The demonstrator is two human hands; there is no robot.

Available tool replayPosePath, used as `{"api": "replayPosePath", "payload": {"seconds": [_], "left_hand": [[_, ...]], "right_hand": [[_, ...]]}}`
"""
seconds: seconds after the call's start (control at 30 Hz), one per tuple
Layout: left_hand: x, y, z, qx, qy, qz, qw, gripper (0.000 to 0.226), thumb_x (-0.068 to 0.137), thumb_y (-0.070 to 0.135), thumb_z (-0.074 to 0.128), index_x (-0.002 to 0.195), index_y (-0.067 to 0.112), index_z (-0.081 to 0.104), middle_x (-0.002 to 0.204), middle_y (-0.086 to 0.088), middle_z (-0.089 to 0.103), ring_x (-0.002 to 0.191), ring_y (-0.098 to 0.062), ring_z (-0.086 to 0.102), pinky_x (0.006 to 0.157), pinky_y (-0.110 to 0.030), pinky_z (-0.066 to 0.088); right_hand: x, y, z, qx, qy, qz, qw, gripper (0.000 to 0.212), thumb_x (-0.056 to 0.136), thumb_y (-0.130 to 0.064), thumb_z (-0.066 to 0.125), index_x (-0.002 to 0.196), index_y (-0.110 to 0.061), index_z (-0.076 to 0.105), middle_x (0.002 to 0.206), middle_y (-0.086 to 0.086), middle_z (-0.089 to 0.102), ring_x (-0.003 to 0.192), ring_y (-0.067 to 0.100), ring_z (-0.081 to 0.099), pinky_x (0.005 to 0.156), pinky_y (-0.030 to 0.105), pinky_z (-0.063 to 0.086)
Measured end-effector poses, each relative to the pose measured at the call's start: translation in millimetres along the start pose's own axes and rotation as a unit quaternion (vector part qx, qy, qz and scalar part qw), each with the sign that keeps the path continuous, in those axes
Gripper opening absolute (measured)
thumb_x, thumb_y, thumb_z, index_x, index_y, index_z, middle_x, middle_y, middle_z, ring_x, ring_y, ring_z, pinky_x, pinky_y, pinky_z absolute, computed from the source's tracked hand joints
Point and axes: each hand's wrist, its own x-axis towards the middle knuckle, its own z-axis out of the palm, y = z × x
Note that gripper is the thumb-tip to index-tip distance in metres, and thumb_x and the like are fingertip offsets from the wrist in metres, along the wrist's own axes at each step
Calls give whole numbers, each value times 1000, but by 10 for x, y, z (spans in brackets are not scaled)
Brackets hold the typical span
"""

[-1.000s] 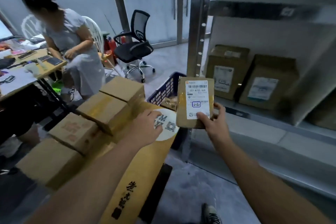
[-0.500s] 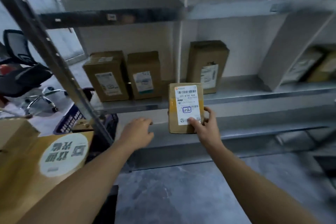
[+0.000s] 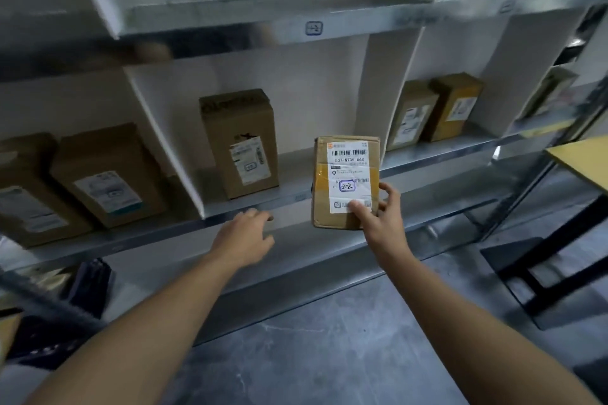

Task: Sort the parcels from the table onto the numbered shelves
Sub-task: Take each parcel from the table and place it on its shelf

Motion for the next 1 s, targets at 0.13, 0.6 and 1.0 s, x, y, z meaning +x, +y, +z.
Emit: {"api": "replayPosePath", "payload": {"seconds": [0.13, 0.6, 1.0], "left_hand": [[283, 179, -38, -7, 2, 12, 1000, 47, 92, 35, 53, 137, 24, 46, 135, -1, 50, 122, -24, 47, 101, -41, 42], [1269, 134, -159, -41, 9, 43, 998, 44, 93, 34, 54, 136, 30, 45, 129, 6, 50, 117, -16, 48, 96, -40, 47], [1487, 235, -88, -89, 3, -26, 996, 42, 93, 32, 55, 134, 27, 49, 128, 3, 52, 117, -18, 51, 97, -37, 45]], "right_hand": [[286, 2, -65, -19, 13, -7, 1000, 59, 88, -30, 76, 131, -41, 38, 117, -3, 66, 103, 17, 70, 90, 47, 59], [1230, 4, 363, -22, 5, -31, 999, 58, 90, -30, 74, 131, -44, 36, 120, -3, 61, 107, 18, 67, 90, 46, 59], [1958, 87, 541, -76, -86, -14, 993, 63, 83, -40, 77, 131, -43, 36, 128, -2, 61, 115, 18, 62, 95, 47, 56]]}}
